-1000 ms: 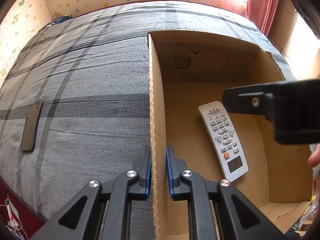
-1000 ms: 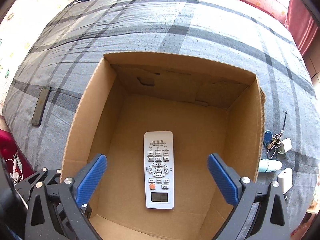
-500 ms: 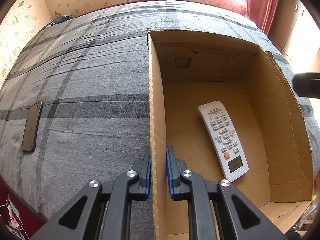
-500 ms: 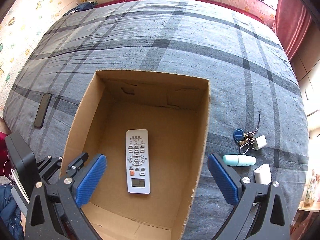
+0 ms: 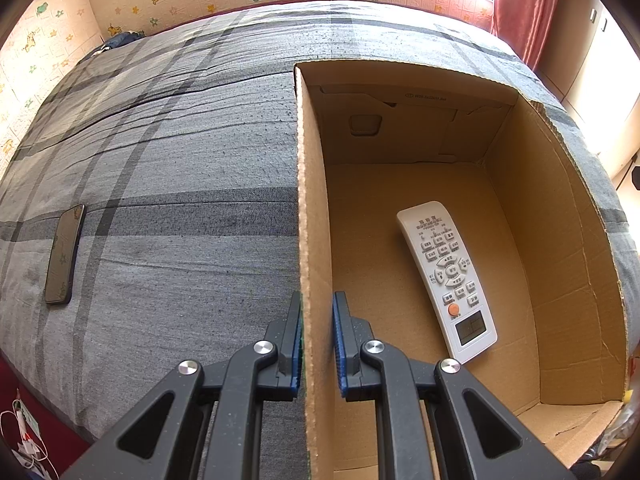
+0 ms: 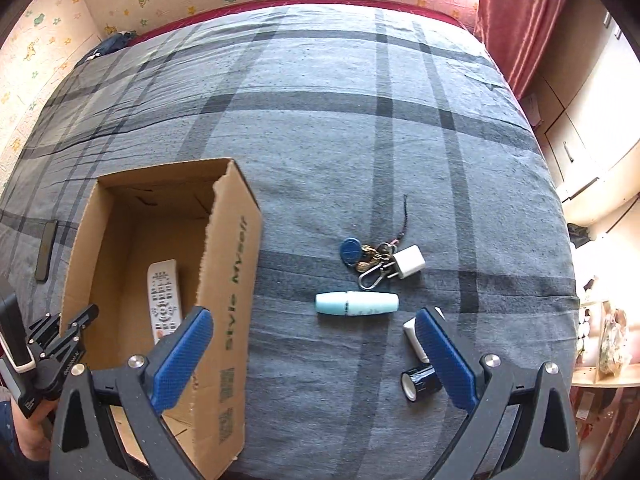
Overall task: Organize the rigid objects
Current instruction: 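Move the right tool to the white charger plug and close on it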
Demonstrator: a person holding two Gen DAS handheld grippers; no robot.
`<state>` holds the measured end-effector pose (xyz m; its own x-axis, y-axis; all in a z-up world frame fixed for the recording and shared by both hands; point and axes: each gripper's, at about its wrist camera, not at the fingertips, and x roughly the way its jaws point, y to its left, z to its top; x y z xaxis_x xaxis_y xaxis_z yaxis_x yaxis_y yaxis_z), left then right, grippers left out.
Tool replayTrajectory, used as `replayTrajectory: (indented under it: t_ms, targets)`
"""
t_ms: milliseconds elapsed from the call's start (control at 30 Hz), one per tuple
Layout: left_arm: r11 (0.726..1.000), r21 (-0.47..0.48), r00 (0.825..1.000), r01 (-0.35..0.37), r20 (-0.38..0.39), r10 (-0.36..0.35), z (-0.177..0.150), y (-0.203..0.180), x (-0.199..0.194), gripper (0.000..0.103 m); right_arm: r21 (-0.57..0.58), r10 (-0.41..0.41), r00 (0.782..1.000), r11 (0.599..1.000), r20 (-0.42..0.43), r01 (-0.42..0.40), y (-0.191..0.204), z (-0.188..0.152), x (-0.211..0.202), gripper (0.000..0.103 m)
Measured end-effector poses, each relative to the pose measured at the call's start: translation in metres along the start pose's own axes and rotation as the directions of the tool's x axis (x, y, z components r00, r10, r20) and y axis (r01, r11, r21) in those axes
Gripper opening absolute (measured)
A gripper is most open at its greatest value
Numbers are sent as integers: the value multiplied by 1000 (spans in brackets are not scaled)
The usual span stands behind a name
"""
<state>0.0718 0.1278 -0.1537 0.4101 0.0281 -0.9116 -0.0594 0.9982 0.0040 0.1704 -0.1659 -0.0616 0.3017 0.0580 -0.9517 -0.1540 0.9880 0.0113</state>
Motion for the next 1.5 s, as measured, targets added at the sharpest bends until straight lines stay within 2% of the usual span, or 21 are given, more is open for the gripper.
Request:
replayTrajectory:
  t_ms: [167, 333, 467, 767, 967, 1200, 1267, 1333, 1500]
  targets:
    - [1000, 2, 1000, -2, -1, 2, 0, 0, 0, 14, 51, -32, 999, 998, -25, 33, -45, -5, 24, 103]
    - [1000, 2, 1000, -4, -6, 4, 0, -1, 1, 14, 76, -50, 998, 996, -42, 53, -73, -14, 48, 103]
    - [1000, 1, 1000, -4, -12, 4, 1, 0, 2, 14, 105, -28, 998, 994, -61, 34, -90, -21, 68, 103]
    - [1000, 2, 1000, -9, -16, 9, 2, -1, 4, 14, 130, 13, 995, 992, -96, 0, -104, -38, 112, 103]
    - [1000, -2, 1000, -7, -17, 7, 2, -1, 4, 14, 141, -4, 993, 990, -116, 20, -107, -40, 126, 102]
    - [1000, -2, 1000, -9, -20, 9, 1, -1, 5, 14, 108, -24, 992, 993, -122, 37, -104, -38, 128, 90]
    - [1000, -1, 1000, -9, -20, 9, 1, -1, 5, 14, 101, -28, 991, 994, -133, 42, -102, -38, 129, 81]
    - [1000, -1, 1000, -8, -20, 8, 1, -1, 5, 14, 96, -57, 986, 993, -158, 73, -99, -39, 131, 61]
    - [1000, 0, 1000, -12, -20, 12, 1, -3, 4, 14, 144, -28, 989, 988, -146, 50, -106, -42, 127, 60]
